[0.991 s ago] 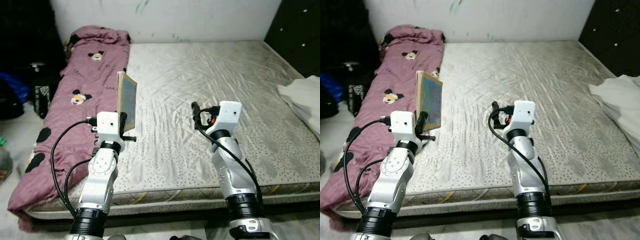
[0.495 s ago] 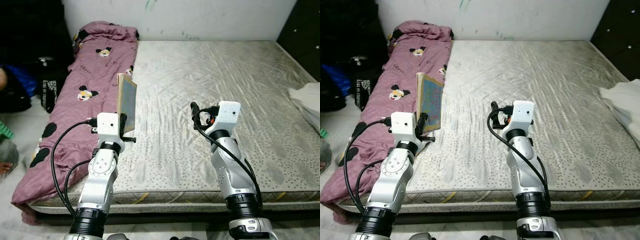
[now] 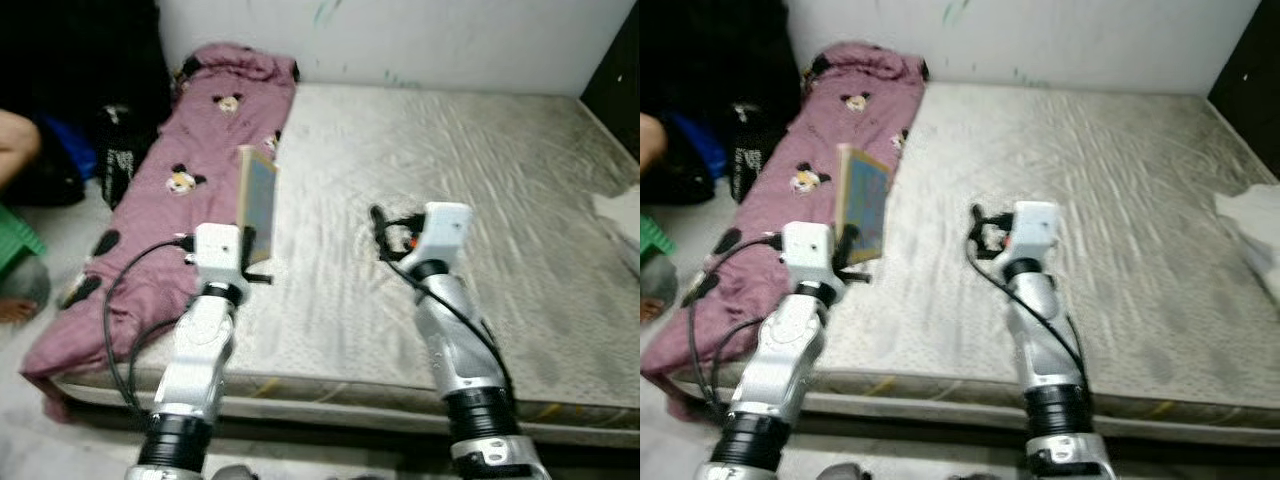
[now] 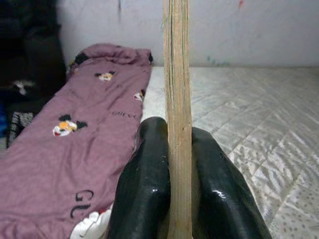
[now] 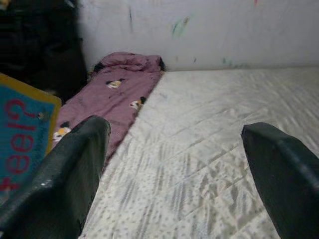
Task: Clean up the room
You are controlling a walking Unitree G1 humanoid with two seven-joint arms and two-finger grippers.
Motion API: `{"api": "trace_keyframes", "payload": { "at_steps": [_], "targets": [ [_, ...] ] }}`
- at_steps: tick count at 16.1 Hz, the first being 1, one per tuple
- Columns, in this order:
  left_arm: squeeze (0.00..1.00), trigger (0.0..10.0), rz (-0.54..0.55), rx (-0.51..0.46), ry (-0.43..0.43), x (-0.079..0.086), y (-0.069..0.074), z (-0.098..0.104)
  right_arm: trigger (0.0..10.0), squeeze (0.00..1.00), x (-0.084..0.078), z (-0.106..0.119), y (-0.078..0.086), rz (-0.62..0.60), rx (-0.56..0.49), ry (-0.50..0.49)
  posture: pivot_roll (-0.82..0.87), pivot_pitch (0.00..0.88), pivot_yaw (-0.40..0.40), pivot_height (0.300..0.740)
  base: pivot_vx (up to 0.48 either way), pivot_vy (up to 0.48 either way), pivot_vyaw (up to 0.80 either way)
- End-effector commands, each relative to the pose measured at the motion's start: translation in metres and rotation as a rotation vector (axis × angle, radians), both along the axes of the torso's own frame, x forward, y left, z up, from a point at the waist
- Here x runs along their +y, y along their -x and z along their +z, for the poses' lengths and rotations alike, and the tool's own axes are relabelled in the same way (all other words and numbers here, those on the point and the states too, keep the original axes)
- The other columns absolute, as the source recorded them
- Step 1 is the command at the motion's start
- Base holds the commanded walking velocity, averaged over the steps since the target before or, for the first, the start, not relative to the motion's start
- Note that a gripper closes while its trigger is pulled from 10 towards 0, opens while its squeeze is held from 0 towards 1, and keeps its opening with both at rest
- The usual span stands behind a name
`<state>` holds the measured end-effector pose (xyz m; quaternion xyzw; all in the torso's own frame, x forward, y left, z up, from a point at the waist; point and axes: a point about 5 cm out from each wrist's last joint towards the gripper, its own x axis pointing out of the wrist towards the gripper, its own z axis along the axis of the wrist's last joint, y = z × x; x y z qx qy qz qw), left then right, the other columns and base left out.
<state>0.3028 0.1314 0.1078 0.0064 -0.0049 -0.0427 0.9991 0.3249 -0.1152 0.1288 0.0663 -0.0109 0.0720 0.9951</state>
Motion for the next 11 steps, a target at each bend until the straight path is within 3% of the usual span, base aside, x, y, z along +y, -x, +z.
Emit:
{"api": "trace_keyframes", "payload": {
  "at_steps": [1, 11],
  "targets": [
    [0.0, 10.0, -0.02, -0.05, 0.016, -0.0068, -0.0028, 0.0106, 10.0, 0.0, -0.0097, 0.0012, -0.0016, -0.028, -0.003, 0.007, 0.04, 0.0, -0.003, 0.74, 0.0, -0.352, 0.0],
    [0.0, 10.0, -0.014, -0.07, 0.044, -0.0071, -0.0038, 0.0124, 10.0, 0.0, -0.0084, -0.0008, -0.0032, -0.025, 0.009, 0.019, 0.04, 0.0, -0.007, 0.74, 0.0, -0.024, 0.0]
  ]
}}
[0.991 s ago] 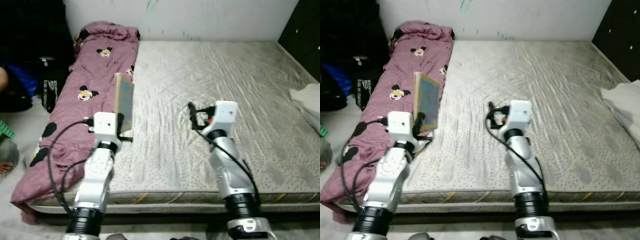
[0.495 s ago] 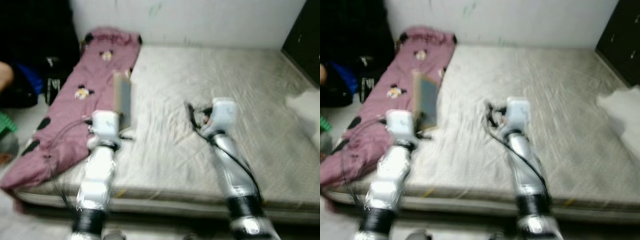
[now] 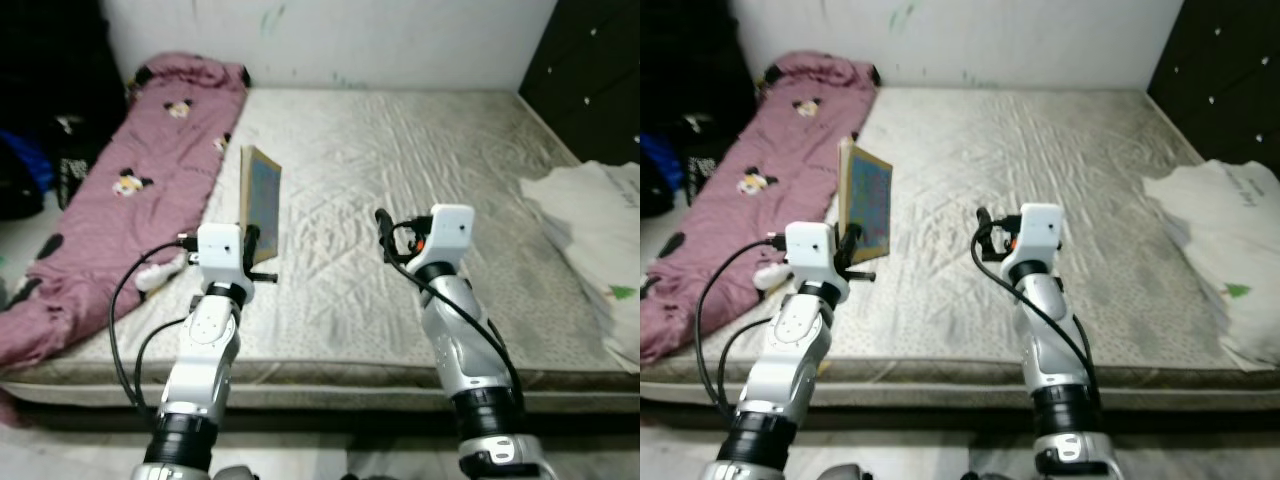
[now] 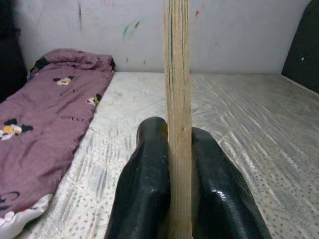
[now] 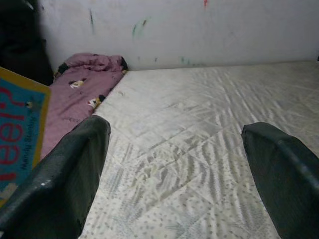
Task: Clean up the room
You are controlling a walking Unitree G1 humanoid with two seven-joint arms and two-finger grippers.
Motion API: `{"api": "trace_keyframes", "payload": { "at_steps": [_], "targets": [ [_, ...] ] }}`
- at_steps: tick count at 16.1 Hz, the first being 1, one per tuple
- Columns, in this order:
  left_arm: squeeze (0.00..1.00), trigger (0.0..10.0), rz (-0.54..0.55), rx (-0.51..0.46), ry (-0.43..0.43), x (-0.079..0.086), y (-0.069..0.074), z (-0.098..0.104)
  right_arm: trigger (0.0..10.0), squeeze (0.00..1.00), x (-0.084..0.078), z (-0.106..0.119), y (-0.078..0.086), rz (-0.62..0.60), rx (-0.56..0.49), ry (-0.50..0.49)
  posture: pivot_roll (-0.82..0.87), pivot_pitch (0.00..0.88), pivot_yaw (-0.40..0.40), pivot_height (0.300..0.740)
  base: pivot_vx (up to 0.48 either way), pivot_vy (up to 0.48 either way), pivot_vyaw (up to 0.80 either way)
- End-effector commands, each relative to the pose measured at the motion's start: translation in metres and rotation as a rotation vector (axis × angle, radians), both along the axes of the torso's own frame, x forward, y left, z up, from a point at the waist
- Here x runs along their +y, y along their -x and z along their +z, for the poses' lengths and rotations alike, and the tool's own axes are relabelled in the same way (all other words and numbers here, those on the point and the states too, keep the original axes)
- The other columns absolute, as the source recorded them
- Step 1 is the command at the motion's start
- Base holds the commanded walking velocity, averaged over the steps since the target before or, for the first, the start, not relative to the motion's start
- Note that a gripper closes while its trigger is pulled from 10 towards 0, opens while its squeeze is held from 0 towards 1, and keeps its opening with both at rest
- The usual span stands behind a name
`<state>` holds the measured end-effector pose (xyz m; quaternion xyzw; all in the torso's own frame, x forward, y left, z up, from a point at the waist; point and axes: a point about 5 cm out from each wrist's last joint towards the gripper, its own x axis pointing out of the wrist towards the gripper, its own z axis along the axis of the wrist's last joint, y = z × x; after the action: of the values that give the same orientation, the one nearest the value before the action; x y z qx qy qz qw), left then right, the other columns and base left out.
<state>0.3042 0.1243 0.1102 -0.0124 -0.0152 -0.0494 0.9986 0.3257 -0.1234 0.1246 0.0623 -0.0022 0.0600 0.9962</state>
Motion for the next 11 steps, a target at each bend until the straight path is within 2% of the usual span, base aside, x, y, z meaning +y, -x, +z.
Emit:
{"api": "trace_keyframes", "payload": {
  "at_steps": [1, 8, 10, 11],
  "targets": [
    [0.0, 10.0, 0.001, -0.051, 0.006, 0.0004, -0.0024, 0.0101, 10.0, 0.0, -0.0003, 0.0033, -0.0025, -0.003, -0.009, 0.01, 0.04, 0.0, -0.007, 0.74, 0.0, 0.0, 0.0],
    [0.0, 10.0, -0.005, -0.052, 0.01, 0.0001, -0.0029, 0.0103, 10.0, 0.0, 0.0059, 0.0036, -0.0017, 0.021, -0.013, 0.019, 0.04, 0.0, -0.005, 0.74, 0.0, 0.0, 0.0],
    [0.0, 10.0, -0.071, -0.085, 0.036, -0.0066, -0.0006, 0.0132, 10.0, 0.0, 0.0081, 0.0046, -0.0026, 0.031, -0.016, 0.045, 0.04, 0.0, -0.004, 0.74, 0.0, 0.0, 0.0],
    [0.0, 10.0, -0.071, -0.085, 0.036, -0.0066, -0.0006, 0.0132, 10.0, 0.0, 0.0081, 0.0046, -0.0026, 0.031, -0.016, 0.045, 0.04, 0.0, -0.004, 0.74, 0.0, 0.0, 0.0]
  ]
}}
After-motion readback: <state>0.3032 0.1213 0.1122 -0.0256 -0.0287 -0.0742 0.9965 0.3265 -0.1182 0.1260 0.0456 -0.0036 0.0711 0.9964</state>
